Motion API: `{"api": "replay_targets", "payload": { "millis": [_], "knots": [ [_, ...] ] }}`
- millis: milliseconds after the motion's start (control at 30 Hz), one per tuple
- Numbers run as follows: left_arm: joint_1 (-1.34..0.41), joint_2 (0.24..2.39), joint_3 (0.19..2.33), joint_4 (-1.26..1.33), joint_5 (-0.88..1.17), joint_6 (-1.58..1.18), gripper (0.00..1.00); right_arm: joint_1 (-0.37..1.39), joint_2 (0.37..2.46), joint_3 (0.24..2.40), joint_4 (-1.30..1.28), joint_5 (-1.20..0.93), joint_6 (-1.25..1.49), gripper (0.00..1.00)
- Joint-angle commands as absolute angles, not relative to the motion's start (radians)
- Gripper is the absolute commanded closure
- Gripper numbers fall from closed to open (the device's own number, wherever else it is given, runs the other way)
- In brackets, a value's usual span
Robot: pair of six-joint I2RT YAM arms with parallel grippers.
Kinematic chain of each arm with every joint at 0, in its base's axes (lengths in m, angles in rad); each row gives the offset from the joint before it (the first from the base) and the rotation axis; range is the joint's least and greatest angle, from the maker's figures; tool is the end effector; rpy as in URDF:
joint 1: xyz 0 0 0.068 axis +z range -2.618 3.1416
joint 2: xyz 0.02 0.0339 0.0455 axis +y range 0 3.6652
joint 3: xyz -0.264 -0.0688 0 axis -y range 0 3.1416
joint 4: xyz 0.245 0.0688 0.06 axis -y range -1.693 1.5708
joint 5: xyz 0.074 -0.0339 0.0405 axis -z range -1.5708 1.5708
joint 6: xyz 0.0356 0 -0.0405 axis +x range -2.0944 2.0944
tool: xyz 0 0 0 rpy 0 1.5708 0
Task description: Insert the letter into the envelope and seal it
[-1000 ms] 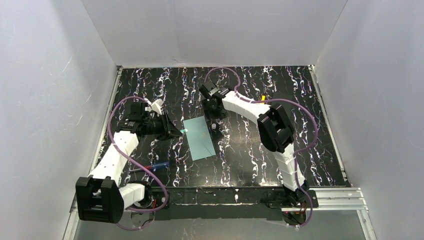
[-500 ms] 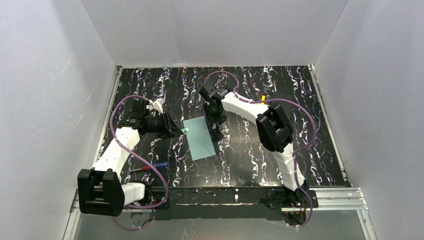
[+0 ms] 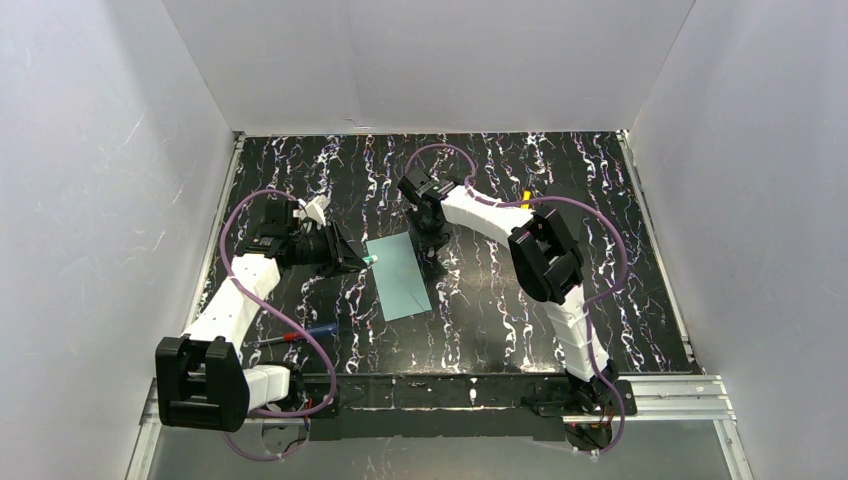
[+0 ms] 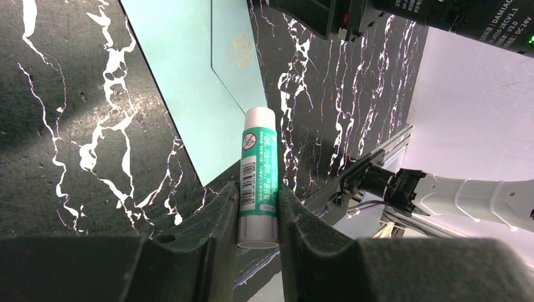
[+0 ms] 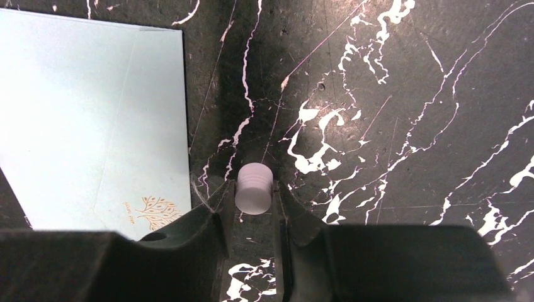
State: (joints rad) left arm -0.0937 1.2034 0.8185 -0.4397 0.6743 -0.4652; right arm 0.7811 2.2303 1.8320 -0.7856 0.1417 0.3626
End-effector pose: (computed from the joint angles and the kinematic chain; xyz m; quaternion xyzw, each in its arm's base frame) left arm 0.2407 -0.0449 0.2487 -0.0438 0.8859 -0.3910 0.2457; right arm 0.3388 0.3288 0.1812 -0.1900 0.9604 0.0454 0.1988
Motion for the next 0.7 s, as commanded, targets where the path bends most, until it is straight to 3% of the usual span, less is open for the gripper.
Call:
{"api": "replay_targets", "payload": {
  "millis": [0, 167, 333, 500, 667],
  "knots": [
    [-0.089, 1.196, 0.842, -0.433, 0.704, -0.466, 1.0, 0.788, 2.231, 1.833, -0.762, 0.131, 0.348, 0.7],
    [-0.089, 1.195, 0.846, -0.434, 0.706, -0.467, 1.0, 0.788, 2.223, 1.822, -0.765, 0.121, 0.349, 0.84],
    [-0.09, 1.192, 0.855, -0.395, 0.756, -0.482, 1.0, 0.754, 2.102, 1.797, -0.742, 0.085, 0.369, 0.86],
    [-0.089, 1.195, 0.857, -0.193, 0.896, -0.58, 1.0, 0.619, 1.842, 1.608, -0.489, -0.275, 0.444, 0.86],
    [-0.093, 1.209, 0.899, 0.068, 1.081, -0.684, 1.0, 0.53, 1.631, 1.39, -0.114, -0.67, 0.699, 0.86]
  ]
}}
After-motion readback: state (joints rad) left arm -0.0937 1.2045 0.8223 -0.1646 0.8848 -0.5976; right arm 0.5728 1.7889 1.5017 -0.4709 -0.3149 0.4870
